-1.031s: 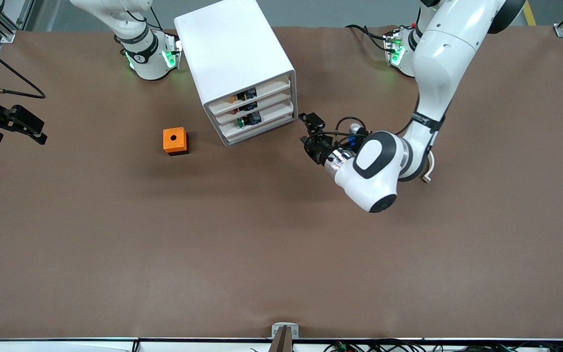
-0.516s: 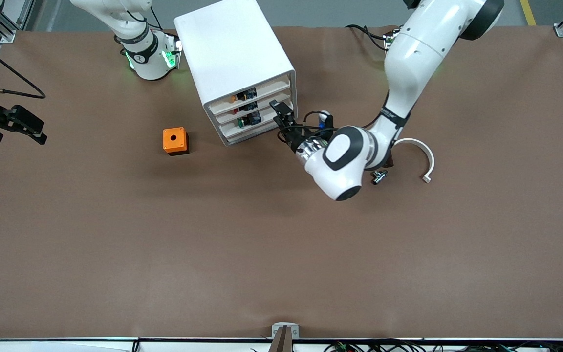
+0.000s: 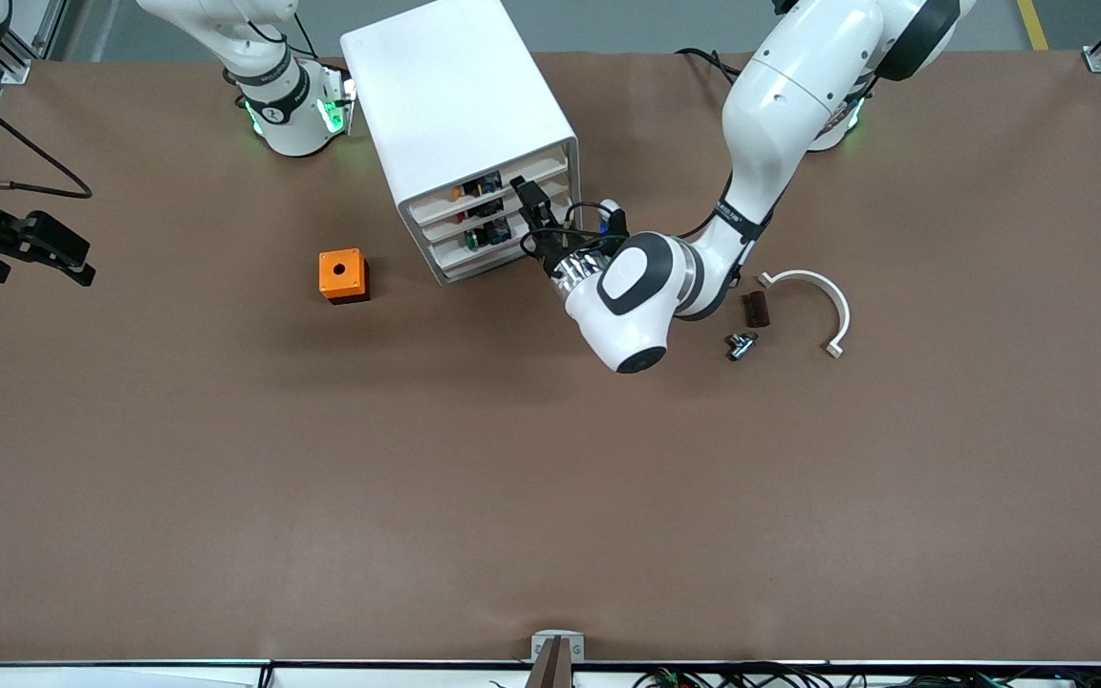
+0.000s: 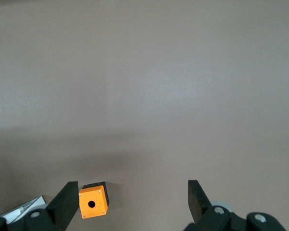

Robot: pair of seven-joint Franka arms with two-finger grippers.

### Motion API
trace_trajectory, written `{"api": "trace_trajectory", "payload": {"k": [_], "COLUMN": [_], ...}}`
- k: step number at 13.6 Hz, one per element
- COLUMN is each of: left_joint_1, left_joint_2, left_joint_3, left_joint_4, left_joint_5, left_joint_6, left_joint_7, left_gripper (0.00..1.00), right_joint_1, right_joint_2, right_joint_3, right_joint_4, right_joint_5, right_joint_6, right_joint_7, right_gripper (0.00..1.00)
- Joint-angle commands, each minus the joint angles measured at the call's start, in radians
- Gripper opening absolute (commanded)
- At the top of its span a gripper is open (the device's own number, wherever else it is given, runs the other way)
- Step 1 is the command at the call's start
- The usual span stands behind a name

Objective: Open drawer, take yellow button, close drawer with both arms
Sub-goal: 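Grasp the drawer handle with the left gripper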

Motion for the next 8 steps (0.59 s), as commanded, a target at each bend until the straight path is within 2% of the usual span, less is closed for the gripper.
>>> {"api": "trace_trajectory", "payload": {"k": [1, 5, 6, 8], "left_joint_1": [-0.018, -0.009, -0.003, 0.028], "left_joint_2": [0.003, 0.000, 0.001, 0.006], "left_joint_3": [0.006, 0.007, 0.012, 0.018], "left_joint_4": [0.014, 0.020, 0.022, 0.055], "left_joint_5": [-0.018, -0.015, -0.015, -0.012], "left_joint_6": [-0.007, -0.007, -0.007, -0.007], "left_joint_7": [-0.022, -0.015, -0.012, -0.002], "left_gripper": [0.37, 0.05, 0.01, 0.01], "right_joint_1": [-0.009, -0.006, -0.005, -0.003], "right_joint_2": [-0.001, 0.010, 0.016, 0.019], "right_joint_3": [0.006, 0.006, 0.006, 0.006], "right_joint_4": [0.003, 0.004, 0.004, 0.004], "right_joint_5": [-0.005, -0.003, -0.003, -0.003], "right_joint_6": [0.002, -0.004, -0.007, -0.012], "right_joint_7": [-0.007, -0.007, -0.007, -0.007], "right_gripper": [1.00, 1.00, 1.00, 1.00]}}
